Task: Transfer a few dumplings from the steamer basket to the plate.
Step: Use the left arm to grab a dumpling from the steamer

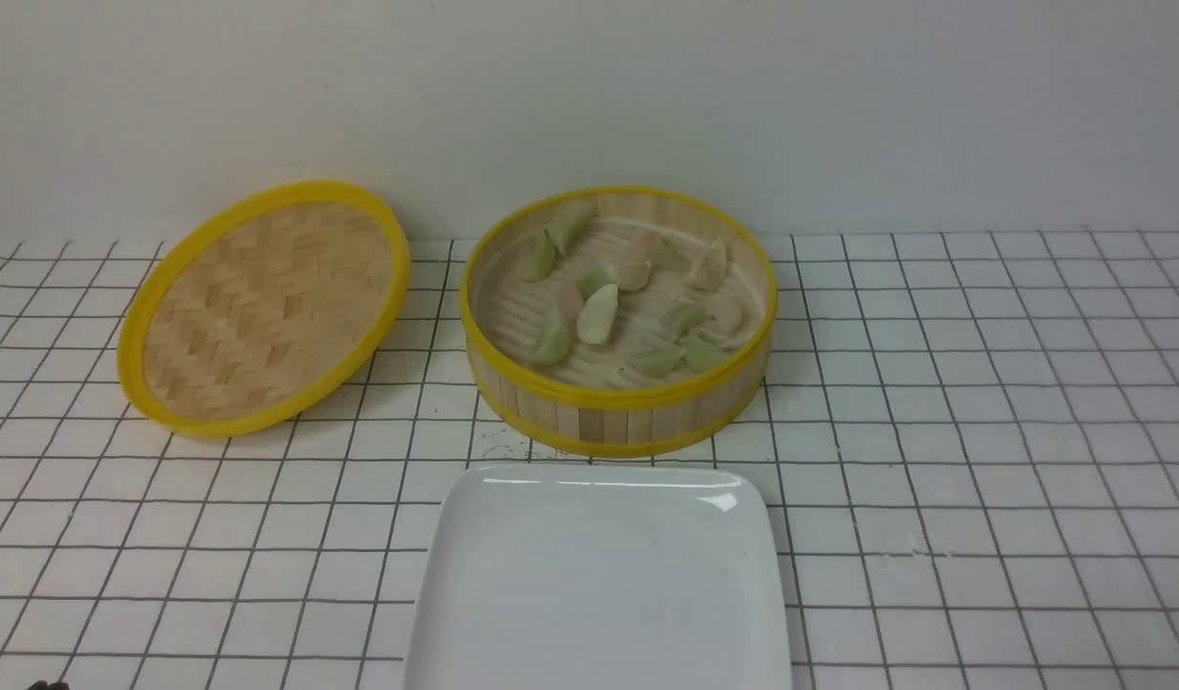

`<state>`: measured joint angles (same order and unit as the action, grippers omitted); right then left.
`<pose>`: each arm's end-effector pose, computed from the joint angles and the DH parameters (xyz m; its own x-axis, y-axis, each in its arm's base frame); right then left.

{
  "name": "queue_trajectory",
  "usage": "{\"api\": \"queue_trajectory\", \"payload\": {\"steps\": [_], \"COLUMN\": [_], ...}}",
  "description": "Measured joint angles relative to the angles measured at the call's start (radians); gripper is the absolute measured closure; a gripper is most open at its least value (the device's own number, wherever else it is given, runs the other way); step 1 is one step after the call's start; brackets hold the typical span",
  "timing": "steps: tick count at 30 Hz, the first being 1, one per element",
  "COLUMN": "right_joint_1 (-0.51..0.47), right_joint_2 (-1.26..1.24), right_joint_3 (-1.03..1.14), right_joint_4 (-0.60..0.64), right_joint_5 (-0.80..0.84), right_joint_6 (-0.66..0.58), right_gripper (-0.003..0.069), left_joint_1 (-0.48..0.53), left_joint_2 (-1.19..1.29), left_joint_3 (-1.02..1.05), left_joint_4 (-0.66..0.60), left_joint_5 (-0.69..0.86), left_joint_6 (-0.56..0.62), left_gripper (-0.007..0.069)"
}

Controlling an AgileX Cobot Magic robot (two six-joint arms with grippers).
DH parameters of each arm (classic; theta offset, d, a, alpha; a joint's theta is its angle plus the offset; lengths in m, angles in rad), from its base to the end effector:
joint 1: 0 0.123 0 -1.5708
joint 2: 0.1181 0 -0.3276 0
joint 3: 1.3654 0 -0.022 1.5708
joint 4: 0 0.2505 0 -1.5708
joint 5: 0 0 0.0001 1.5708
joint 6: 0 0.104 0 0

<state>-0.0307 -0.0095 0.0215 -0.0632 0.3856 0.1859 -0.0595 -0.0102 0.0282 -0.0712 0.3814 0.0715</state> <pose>0.0214 -0.0031 0.1675 -0.2953 0.1361 -0.9457 0.0915 0.9893 0.1138 0.0214 -0.0040 0.1656 -0.3052 0.0236 -0.9520 0.0863 0.9963 -0.0030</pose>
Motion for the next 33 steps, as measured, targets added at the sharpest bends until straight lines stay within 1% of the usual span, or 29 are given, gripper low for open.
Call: {"api": "queue_trajectory", "payload": {"steps": [25,27,30,33], "right_joint_1": [0.000,0.000,0.000,0.000], "right_joint_2": [0.000,0.000,0.000,0.000], "right_joint_3": [0.000,0.000,0.000,0.000], "right_joint_4": [0.000,0.000,0.000,0.000], "right_joint_5": [0.000,0.000,0.000,0.000], "right_joint_6": [0.000,0.000,0.000,0.000], "right_gripper": [0.0669,0.0669,0.0669,0.0669], "left_joint_1": [0.000,0.000,0.000,0.000], "left_joint_2": [0.000,0.000,0.000,0.000], "left_joint_3": [0.000,0.000,0.000,0.000], "left_joint_4": [0.021,0.028,0.083,0.094], "left_joint_5": [0.000,0.000,0.000,0.000], "left_joint_6": [0.009,0.010,0.010,0.010], "left_gripper": [0.0631,0.0631,0.0631,0.0631]}}
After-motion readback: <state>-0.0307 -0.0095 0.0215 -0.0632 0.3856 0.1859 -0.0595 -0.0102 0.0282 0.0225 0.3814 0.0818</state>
